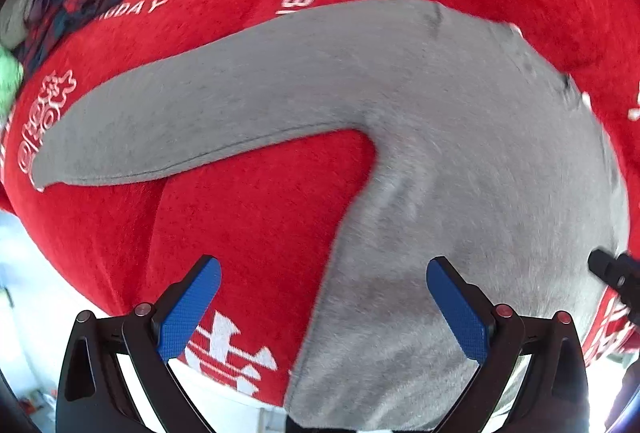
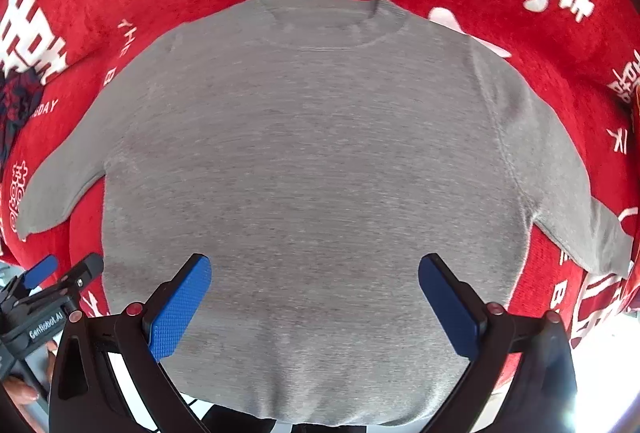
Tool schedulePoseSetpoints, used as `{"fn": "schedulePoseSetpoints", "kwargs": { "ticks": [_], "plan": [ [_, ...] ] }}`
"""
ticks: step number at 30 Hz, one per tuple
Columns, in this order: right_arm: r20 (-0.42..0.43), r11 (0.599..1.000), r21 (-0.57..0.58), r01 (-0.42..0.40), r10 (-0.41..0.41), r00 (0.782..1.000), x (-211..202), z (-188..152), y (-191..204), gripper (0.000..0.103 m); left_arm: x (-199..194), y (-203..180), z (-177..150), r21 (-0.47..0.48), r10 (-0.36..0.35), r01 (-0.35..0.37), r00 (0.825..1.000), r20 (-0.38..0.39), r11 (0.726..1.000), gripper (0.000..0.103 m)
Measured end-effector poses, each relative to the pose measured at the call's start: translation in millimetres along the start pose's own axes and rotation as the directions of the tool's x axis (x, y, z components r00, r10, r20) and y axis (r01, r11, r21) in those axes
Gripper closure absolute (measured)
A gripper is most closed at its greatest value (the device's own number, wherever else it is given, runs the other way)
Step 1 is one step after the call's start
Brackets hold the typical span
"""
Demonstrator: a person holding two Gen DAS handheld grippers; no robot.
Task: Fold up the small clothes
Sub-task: 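Grasp the sweater sleeve with the left gripper and fold it across the body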
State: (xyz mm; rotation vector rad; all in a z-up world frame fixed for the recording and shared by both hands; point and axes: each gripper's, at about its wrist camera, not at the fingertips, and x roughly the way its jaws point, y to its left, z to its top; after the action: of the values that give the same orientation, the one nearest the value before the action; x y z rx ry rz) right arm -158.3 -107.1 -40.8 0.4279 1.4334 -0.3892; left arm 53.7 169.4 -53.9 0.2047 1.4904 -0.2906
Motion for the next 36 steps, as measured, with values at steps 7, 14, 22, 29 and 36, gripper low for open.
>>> {"fn": "schedulePoseSetpoints", "kwargs": {
  "ticks": [7, 14, 22, 29, 36],
  "plan": [
    [-0.012, 0.997, -0.077, -0.022, 0.021, 1.000, 3.4, -6.0, 33.8, 0.000, 14.0, 105.3, 9.3, -0.277, -0.177, 0.220, 0.969, 0.172, 0.935, 0.000],
    [-0.039, 0.990, -0.131, -0.044, 0.039, 0.998, 16.1, -15.5, 61.2, 0.000, 73.8, 169.1, 22.7, -0.453, -0.325, 0.395, 0.918, 0.227, 0.799, 0.000],
    [-0.051, 0.983, -0.170, -0.067, 0.059, 0.997, 23.3, -21.7, 84.4, 0.000, 61.4, 169.6, 45.2, -0.451, -0.293, 0.454, 0.876, 0.382, 0.769, 0.015],
    [-0.066, 0.981, -0.176, -0.077, 0.067, 0.996, 28.6, -27.0, 88.4, 0.000, 66.3, 191.3, 55.2, -0.437, -0.325, 0.513, 0.840, 0.435, 0.739, 0.097],
    [-0.051, 0.986, -0.142, -0.089, 0.082, 0.995, 22.9, -33.6, 71.7, 0.000, -4.7, 145.6, 69.9, -0.194, -0.214, 0.359, 0.826, 0.521, 0.913, 0.097]
  ]
}}
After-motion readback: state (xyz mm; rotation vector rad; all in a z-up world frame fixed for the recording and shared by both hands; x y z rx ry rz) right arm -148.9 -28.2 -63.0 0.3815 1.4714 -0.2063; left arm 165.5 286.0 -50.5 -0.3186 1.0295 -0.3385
